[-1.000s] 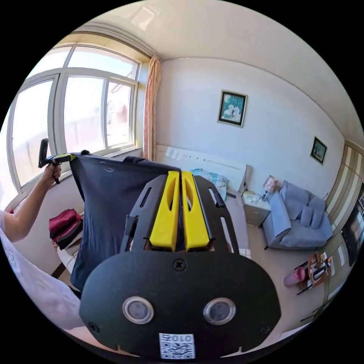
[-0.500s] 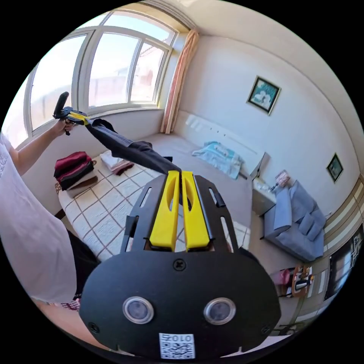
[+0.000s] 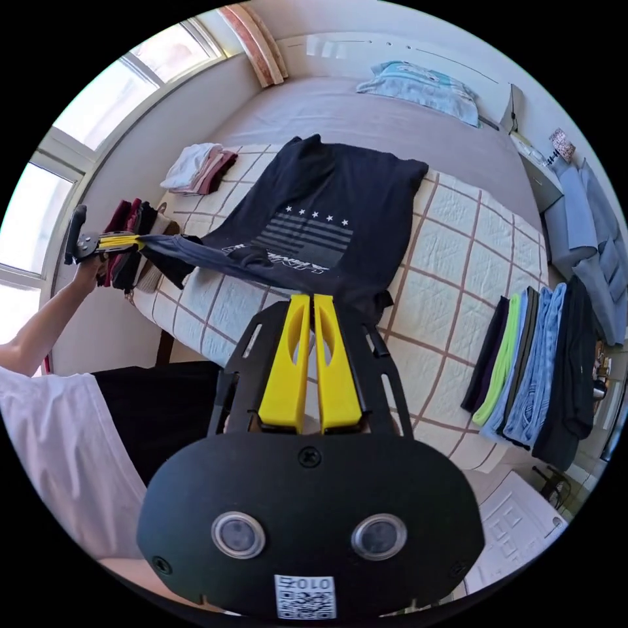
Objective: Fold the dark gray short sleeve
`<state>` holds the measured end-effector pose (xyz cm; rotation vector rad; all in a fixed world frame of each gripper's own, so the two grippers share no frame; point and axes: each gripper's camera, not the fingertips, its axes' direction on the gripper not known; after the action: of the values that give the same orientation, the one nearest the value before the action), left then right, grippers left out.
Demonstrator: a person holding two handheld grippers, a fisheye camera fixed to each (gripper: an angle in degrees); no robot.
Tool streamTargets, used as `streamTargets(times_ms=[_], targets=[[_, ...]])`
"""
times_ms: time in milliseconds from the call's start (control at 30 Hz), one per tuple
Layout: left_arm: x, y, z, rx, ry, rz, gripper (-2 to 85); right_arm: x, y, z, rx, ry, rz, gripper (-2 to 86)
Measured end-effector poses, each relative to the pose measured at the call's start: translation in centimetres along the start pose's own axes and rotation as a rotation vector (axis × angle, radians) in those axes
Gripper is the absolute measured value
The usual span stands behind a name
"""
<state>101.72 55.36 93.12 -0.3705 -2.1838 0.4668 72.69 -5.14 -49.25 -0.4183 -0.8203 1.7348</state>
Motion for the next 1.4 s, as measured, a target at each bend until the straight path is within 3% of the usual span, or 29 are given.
streamTargets(times_ms=[433,900,1400], targets=[[1.7,14.8,0.8,-0.162,0.007,0.215,-0.2,-1.3,-6.0,-1.0,-0.215,0.19,-0.187,2.7],[-2.8,27.9,1.0,-0.406,0.015,0.209,-0.2,-1.8,-14.7,2.1,-0.416,0.121,-0.067,2.9],[-10.7,36.9,-3.9,-0.481,0.05,0.252,-0.1,-3.7,-25.1,4.4,-0.615,0.138,-0.077,2.8]])
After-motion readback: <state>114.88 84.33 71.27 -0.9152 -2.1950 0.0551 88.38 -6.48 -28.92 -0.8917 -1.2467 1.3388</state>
